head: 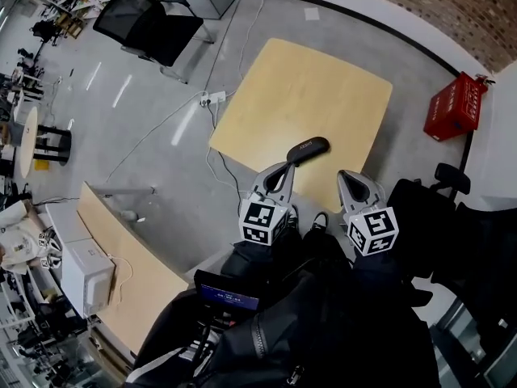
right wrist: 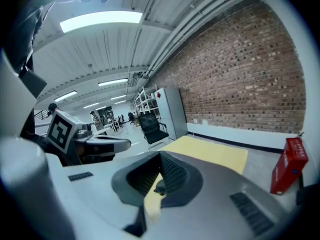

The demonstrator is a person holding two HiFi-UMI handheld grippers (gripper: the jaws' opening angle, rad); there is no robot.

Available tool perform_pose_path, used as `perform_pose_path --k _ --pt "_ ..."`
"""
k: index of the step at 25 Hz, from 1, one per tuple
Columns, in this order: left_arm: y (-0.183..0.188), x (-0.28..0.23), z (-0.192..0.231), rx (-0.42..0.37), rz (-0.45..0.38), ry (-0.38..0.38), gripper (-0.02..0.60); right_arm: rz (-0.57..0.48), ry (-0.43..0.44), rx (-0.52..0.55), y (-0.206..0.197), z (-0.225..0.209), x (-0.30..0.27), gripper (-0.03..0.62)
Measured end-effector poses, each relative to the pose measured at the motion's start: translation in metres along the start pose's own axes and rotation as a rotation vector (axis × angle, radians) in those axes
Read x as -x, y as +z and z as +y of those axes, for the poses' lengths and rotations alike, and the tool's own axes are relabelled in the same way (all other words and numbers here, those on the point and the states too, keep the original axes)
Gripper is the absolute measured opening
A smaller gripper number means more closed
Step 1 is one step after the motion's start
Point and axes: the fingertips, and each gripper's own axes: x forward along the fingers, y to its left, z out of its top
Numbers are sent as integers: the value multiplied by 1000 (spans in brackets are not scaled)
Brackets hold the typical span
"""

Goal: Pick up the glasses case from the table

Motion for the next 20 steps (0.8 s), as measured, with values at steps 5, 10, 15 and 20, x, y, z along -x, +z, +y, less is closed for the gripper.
perform_pose_path --k 5,10,15,20 --pt "-28 -6 24 35 62 5 -2 95 15 55 -29 -7 -37 3" --pt "-58 -13 49 77 128 22 -2 217 63 138 -65 -16 -83 3" --pt "-78 -16 67 102 165 24 -2 347 119 238 -105 -21 -124 3" --pt "-95 -18 78 124 189 24 -2 448 180 370 -134 -26 -156 3"
